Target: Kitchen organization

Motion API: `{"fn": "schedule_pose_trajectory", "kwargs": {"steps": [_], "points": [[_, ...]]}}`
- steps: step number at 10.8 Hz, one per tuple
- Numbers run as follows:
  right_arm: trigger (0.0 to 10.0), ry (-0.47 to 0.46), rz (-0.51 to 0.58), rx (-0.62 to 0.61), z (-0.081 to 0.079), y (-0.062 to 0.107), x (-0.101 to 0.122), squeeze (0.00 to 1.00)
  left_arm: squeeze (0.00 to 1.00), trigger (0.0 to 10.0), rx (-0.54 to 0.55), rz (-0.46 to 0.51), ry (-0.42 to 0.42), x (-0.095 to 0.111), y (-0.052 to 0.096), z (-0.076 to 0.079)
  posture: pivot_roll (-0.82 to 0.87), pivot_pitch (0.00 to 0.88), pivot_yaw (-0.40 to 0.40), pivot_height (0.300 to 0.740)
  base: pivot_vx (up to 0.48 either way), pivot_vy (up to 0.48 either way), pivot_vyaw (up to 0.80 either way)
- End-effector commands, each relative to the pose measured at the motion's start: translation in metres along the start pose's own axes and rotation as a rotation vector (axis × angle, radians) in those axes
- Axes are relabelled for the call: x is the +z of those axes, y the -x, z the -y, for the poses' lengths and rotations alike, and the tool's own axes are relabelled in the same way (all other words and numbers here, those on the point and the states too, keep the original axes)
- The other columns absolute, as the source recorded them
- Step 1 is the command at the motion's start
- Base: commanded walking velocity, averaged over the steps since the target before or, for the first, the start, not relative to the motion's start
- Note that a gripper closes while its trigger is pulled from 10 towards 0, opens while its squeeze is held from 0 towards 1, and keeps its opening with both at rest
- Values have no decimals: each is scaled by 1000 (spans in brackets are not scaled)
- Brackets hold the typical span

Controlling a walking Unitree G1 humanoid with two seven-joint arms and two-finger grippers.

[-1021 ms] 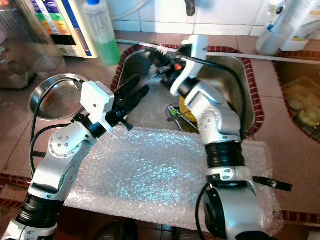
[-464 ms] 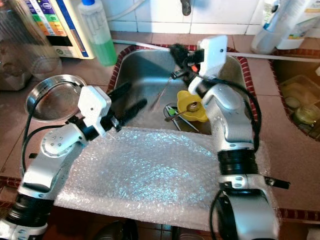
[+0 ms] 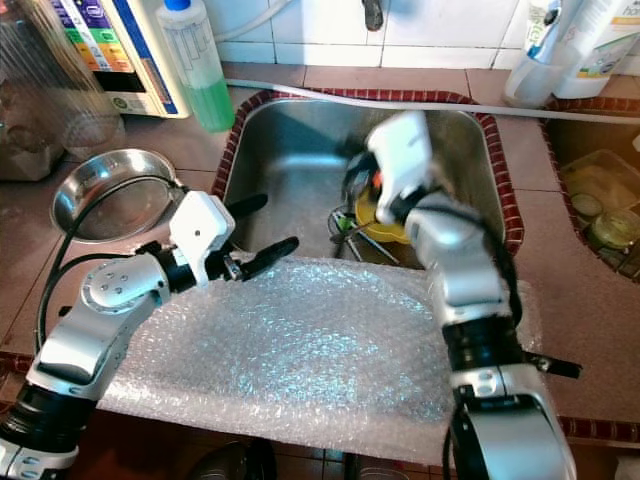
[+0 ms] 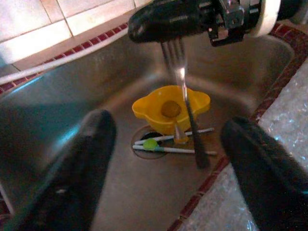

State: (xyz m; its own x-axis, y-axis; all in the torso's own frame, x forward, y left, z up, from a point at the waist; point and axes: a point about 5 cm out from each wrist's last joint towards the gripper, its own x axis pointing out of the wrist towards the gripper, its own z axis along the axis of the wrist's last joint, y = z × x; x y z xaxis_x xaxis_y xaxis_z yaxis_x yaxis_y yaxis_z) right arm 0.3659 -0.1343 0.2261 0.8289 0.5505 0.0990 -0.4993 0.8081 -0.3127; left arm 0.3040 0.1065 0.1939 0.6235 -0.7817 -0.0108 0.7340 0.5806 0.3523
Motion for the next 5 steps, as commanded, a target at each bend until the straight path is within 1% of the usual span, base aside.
{"fn": "schedule_pose_trajectory", "kwargs": {"steps": [1, 5], "points": [[10000, 6, -35, 36, -5, 1, -7, 1000, 1000, 10000, -14, -26, -7, -2, 1, -1, -79, 264, 76, 740, 0, 0, 0], [10000, 0, -47, 42, -6, 1, -9, 1000, 1000, 10000, -17, -30, -7, -2, 1, -1, -79, 262, 75, 740, 0, 0, 0]]}}
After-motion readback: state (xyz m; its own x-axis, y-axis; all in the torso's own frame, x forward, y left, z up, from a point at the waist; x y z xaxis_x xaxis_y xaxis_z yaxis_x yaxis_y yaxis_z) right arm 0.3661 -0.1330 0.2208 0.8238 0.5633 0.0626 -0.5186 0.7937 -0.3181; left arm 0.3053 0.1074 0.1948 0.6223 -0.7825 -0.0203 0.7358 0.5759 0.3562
